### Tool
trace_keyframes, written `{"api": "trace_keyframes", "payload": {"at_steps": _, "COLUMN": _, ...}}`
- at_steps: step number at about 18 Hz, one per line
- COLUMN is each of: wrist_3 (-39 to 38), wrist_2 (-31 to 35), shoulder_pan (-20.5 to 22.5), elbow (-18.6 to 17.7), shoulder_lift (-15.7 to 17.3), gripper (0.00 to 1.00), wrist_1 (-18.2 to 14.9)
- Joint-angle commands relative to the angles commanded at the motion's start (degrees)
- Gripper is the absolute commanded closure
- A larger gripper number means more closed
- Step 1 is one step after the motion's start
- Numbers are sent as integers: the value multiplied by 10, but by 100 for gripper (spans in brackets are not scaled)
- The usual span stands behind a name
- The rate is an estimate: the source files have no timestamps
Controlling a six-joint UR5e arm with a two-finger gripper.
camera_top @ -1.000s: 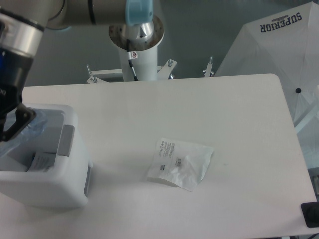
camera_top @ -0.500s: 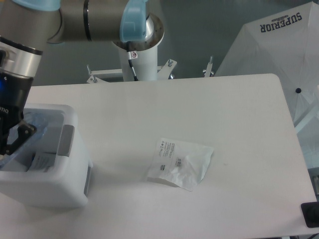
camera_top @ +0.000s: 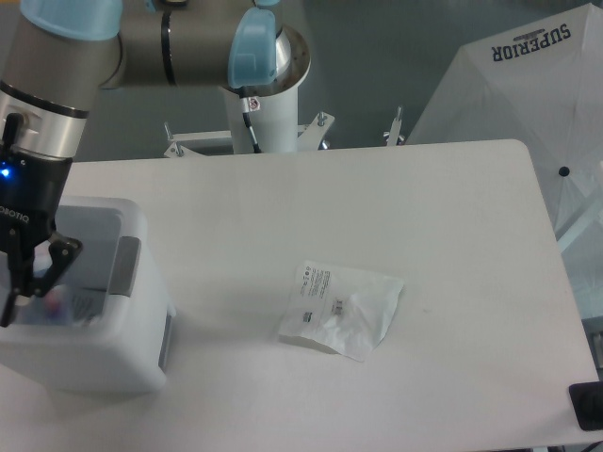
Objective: Place the trash in the trash can
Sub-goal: 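Move the gripper back over the white plastic packet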
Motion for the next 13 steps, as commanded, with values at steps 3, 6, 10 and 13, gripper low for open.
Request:
{"api": "trace_keyframes", "payload": {"at_steps": 3, "wrist_3": -2, "wrist_2": 0, "shoulder_pan": 20, "elbow": -20, "shoulder_lift": 20, "gripper": 0, "wrist_1": -1}}
{"api": "trace_keyframes", "payload": {"at_steps": 6, "wrist_3": -1, "wrist_2": -1, "shoulder_pan": 90, "elbow": -57, "shoulder_lift": 50, "gripper": 0, "wrist_1": -2}}
{"api": "trace_keyframes", "payload": {"at_steps": 10, "wrist_3": 5, "wrist_2": 0, "shoulder_pan": 189, "elbow": -107, "shoulder_lift": 61, "gripper": 0, "wrist_1": -3}}
{"api": "trace_keyframes", "payload": {"at_steps": 13, "wrist_3": 5, "wrist_2": 4, "shoulder_pan": 249, "elbow": -138, "shoulder_lift": 58, "gripper": 0, "wrist_1": -8}}
